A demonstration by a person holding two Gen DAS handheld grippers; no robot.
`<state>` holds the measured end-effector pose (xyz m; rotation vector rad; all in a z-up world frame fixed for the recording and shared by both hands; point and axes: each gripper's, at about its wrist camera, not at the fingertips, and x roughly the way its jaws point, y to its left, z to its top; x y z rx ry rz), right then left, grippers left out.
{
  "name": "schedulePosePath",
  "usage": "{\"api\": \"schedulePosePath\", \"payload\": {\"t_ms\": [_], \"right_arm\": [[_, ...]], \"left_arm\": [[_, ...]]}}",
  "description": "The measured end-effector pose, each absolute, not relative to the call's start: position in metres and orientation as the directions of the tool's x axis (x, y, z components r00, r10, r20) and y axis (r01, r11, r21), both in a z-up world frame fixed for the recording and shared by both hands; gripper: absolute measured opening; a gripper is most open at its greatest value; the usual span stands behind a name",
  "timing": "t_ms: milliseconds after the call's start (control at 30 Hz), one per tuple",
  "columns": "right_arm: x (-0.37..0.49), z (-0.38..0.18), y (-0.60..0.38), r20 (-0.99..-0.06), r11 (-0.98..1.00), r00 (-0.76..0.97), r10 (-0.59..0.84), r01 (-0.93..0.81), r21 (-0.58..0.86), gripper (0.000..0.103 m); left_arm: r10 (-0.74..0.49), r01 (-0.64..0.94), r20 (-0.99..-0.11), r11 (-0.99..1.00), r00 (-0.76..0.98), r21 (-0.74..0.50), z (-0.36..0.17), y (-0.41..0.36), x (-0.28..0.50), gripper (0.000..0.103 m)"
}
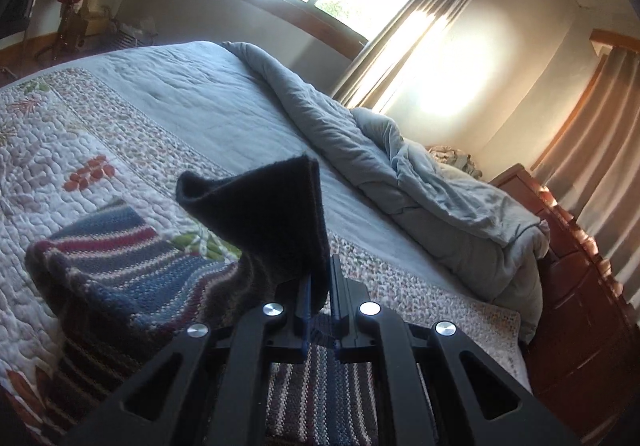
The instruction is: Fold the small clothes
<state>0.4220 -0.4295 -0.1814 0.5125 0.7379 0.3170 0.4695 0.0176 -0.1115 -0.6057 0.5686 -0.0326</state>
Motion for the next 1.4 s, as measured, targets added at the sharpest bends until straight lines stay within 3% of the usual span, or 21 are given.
{"api": "schedulePosePath", "payload": {"t_ms": [267,467,500,600,833,900,1100,1133,1200,1267,1400], "right_arm": [[0.422,-0.181,-0.447,-0.547,0.823,0.711,0.442,-0.079,0.562,0.087],[0.421,-0.183,-0.450,-0.542,0.815,0.710,0.448,-0.076,0.574,0.087],[0.421,-0.184,-0.450,-0.541,0.813,0.710,0.450,-0.076,0.577,0.087],[0.422,-0.186,-0.449,-0.539,0.807,0.707,0.458,-0.075,0.586,0.087],[0.431,-0.206,-0.440,-0.523,0.724,0.636,0.567,-0.082,0.685,0.092],[0.439,-0.219,-0.434,-0.499,0.646,0.581,0.643,-0.062,0.761,0.097],[0.465,-0.240,-0.409,-0.381,0.435,0.462,0.801,-0.011,0.900,0.097],[0.471,-0.239,-0.405,-0.374,0.424,0.463,0.804,-0.004,0.906,0.095],[0.495,-0.242,-0.391,-0.375,0.405,0.437,0.818,0.026,0.914,0.059],[0.517,-0.251,-0.381,-0.409,0.415,0.415,0.813,0.080,0.906,0.047],[0.550,-0.273,-0.370,-0.536,0.499,0.386,0.751,0.200,0.843,0.051]], "left_arm": [[-0.143,-0.142,-0.623,0.912,0.769,-0.384,-0.181,-0.080,0.481,0.007],[-0.178,-0.113,-0.690,0.928,0.701,-0.355,-0.214,-0.114,0.485,0.009],[-0.203,-0.095,-0.698,0.927,0.686,-0.363,-0.218,-0.117,0.483,0.019],[-0.241,-0.001,-0.678,0.942,0.694,-0.336,-0.210,-0.124,0.465,0.076],[-0.378,0.116,-0.656,0.906,0.654,-0.407,-0.191,-0.062,0.404,0.093],[-0.360,0.099,-0.677,0.914,0.642,-0.393,-0.196,-0.038,0.386,0.095],[-0.265,0.067,-0.734,0.955,0.625,-0.289,-0.217,0.002,0.347,0.096],[-0.261,0.060,-0.722,0.954,0.641,-0.292,-0.216,0.007,0.344,0.096],[-0.262,0.042,-0.711,0.949,0.652,-0.312,-0.217,0.013,0.343,0.095],[-0.281,0.067,-0.709,0.947,0.647,-0.315,-0.218,0.015,0.346,0.096],[-0.274,0.089,-0.705,0.954,0.654,-0.288,-0.214,0.017,0.349,0.096]]}}
